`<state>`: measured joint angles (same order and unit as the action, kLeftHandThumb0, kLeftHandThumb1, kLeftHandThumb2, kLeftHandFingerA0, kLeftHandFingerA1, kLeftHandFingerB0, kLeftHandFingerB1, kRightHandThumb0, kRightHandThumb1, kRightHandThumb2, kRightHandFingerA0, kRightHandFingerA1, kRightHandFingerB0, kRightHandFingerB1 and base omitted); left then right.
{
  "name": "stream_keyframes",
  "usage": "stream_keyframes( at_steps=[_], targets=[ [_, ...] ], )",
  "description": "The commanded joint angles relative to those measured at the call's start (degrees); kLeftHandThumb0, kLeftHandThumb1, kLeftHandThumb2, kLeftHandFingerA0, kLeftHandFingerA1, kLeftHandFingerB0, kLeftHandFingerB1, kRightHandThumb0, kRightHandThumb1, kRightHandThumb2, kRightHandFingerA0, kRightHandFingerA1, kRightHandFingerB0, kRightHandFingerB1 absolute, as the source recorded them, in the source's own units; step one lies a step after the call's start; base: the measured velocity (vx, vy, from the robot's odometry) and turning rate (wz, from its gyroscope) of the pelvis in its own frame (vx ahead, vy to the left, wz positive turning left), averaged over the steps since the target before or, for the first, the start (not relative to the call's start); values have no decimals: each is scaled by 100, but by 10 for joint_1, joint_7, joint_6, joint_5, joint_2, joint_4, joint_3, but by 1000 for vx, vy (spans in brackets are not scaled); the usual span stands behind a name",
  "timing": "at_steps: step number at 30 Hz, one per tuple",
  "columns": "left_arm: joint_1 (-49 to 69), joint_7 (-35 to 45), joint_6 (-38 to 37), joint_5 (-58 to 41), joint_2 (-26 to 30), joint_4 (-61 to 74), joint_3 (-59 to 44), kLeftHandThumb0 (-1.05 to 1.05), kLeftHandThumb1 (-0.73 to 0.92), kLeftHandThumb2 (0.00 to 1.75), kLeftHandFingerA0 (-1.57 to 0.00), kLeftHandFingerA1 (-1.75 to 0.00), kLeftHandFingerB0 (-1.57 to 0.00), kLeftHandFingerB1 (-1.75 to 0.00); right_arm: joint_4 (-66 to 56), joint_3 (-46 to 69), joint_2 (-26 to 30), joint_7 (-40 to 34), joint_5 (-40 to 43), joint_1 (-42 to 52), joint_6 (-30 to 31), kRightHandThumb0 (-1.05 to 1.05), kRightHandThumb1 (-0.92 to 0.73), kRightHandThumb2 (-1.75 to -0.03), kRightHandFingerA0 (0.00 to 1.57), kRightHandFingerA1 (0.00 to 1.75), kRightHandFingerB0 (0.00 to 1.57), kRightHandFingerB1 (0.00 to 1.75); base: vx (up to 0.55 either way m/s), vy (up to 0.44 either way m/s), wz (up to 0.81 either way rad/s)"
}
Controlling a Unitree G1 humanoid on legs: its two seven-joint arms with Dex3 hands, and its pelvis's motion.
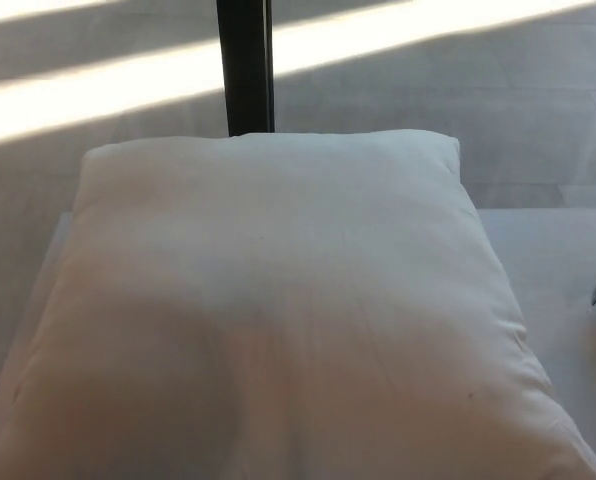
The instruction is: A hammer is kept on the right hand side and a pillow is kept on the left hand side on the desk infront of the robot and the robot uses its right hand to pick up the hammer and makes a downward swinging motion to hit the pillow
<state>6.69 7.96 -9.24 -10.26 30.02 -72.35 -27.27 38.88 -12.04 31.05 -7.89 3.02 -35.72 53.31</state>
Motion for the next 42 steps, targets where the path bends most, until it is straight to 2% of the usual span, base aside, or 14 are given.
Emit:
stream_keyframes(
  at_steps=[1,5,7,10,14,18,23,24,28,29,30,31,39,42],
  targets=[
    [5,-4,9,-16,15,-4,-13,-61,78,63,-56,-60,-55,-50,-17,-244,95,-85,-281,110,-306,-36,-63,-86,91,149,71,96,0,0,0],
    [9,2,4,-13,17,1,-11,-61,79,63,-57,-60,-54,-49,-29,-261,94,-123,-286,130,-335,-39,-57,-92,90,163,64,123,0,0,0],
    [9,2,7,-14,17,1,-12,-61,78,63,-57,-60,-54,-50,-39,-256,94,-127,-277,137,-353,-45,-48,-98,105,148,51,82,0,0,0],
    [11,-3,-1,4,21,-2,4,-64,80,64,-56,-58,-55,-47,-50,-247,96,-145,-268,149,-390,-38,-60,-94,93,170,37,73,0,0,0],
    [8,1,7,-10,19,0,-8,-63,79,63,-57,-62,-56,-50,-82,-238,105,-110,-252,155,-396,-57,-73,-69,63,150,23,57,0,0,0],
    [7,-1,10,-13,18,-1,-12,-62,79,63,-56,-62,-56,-50,-119,-246,117,-49,-246,153,-347,-80,-58,-102,0,35,0,27,0,0,0],
    [9,4,6,-11,18,-1,-10,-62,79,63,-55,-63,-52,-50,-161,-225,131,26,-200,161,-317,-105,-68,-106,0,28,0,5,0,0,0],
    [9,2,6,-7,19,-1,-6,-63,80,64,-57,-60,-54,-49,-171,-217,135,44,-187,163,-309,-100,-70,-83,0,0,0,0,0,0,0],
    [10,-1,5,-5,17,-2,-5,-63,79,63,-55,-60,-55,-49,-222,-160,153,84,-135,194,-292,-105,-72,-84,0,0,0,0,0,0,0],
    [10,0,3,-7,17,-2,-6,-62,79,63,-56,-59,-55,-49,-227,-157,158,90,-138,196,-287,-105,-69,-110,0,34,0,0,0,0,0],
    [12,2,1,-5,17,-1,-4,-63,80,64,-54,-60,-54,-49,-229,-145,162,97,-133,200,-283,-104,-69,-111,0,33,0,0,0,0,0],
    [13,4,0,-4,18,0,-3,-64,79,64,-54,-60,-54,-48,-233,-123,165,100,-120,210,-285,-105,-88,-71,0,0,0,0,0,0,0],
    [5,-4,11,-15,15,0,-14,-62,77,63,-56,-63,-57,-51,-227,118,174,94,-39,299,-285,-105,-88,-67,0,0,0,0,0,0,0],
    [6,2,8,-8,17,0,-7,-63,79,63,-55,-62,-55,-49,-201,217,166,70,-16,330,-294,-103,-71,-96,0,0,0,0,0,0,0]
  ],
)
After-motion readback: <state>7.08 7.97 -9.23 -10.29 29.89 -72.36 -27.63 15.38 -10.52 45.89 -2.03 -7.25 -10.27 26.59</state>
